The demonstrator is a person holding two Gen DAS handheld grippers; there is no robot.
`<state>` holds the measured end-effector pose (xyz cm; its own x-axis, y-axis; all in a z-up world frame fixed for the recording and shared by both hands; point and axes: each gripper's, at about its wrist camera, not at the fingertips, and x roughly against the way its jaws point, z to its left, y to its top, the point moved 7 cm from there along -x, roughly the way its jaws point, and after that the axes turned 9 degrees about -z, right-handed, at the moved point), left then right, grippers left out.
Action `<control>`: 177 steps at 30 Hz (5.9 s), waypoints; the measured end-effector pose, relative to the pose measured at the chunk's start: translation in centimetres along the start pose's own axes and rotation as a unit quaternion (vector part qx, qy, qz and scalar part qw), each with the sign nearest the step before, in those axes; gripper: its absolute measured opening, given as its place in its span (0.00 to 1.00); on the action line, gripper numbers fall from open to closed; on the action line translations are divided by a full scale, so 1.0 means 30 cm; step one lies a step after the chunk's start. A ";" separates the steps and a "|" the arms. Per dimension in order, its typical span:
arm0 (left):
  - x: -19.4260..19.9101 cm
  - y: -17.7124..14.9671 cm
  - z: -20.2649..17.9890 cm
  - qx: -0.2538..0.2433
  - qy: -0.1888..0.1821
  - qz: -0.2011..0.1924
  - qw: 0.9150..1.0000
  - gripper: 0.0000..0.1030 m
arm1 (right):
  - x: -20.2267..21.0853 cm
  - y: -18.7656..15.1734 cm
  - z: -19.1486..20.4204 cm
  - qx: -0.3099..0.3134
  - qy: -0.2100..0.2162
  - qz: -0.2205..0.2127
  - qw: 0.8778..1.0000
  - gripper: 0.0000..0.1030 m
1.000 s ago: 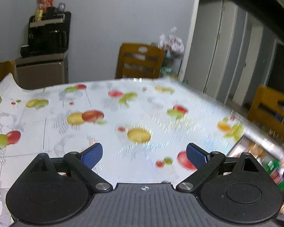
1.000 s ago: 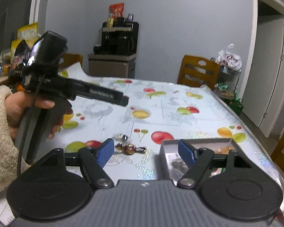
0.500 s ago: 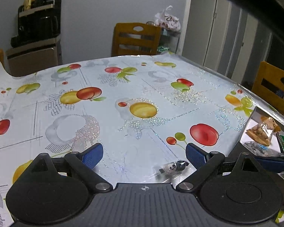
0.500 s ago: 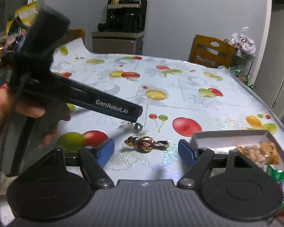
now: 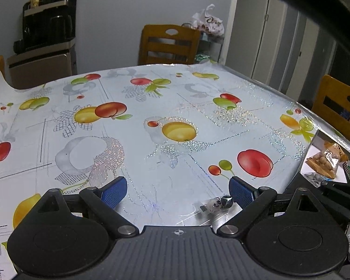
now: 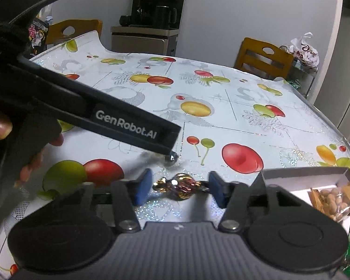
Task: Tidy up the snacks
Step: 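Grasp the gold-wrapped candy with right tool while left tool grasps clear-wrapped candy, then lift both candies and carry them over the grey box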
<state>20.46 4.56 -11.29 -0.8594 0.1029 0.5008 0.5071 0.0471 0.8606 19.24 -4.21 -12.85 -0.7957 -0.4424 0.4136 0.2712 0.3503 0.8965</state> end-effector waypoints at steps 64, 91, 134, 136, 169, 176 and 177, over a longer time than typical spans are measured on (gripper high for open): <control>-0.004 -0.079 -0.106 -0.072 -0.094 0.010 0.993 0.72 | 0.405 -0.217 -0.023 -0.008 0.005 0.010 1.000 0.22; 0.235 -0.213 -0.270 -0.123 -0.099 0.020 0.987 0.18 | 0.552 -0.284 -0.016 -0.010 0.053 -0.003 0.999 0.22; 0.492 -0.364 -0.399 -0.078 -0.045 0.024 0.996 0.20 | 0.631 -0.334 -0.087 -0.010 0.043 -0.004 0.999 0.39; 0.492 -0.364 -0.400 -0.078 -0.045 0.023 0.996 0.20 | 0.634 -0.333 -0.081 0.001 0.042 -0.004 0.999 0.39; 0.510 -0.344 -0.374 -0.078 -0.034 0.006 0.996 0.18 | 0.625 -0.287 0.012 0.008 0.082 -0.005 0.997 0.22; 0.532 -0.252 -0.361 -0.084 -0.017 -0.023 0.996 0.18 | 0.657 -0.214 -0.014 0.007 0.089 -0.043 0.995 0.22; 0.533 -0.238 -0.363 -0.085 -0.015 -0.028 0.996 0.18 | 0.663 -0.204 -0.021 0.005 0.089 -0.047 0.995 0.22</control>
<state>2.38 -4.96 -8.40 -0.8820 0.1350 0.4515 0.4386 -0.1156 0.8912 2.09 -15.68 -10.01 -0.7088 -0.6125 0.3500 0.1932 0.3086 0.9313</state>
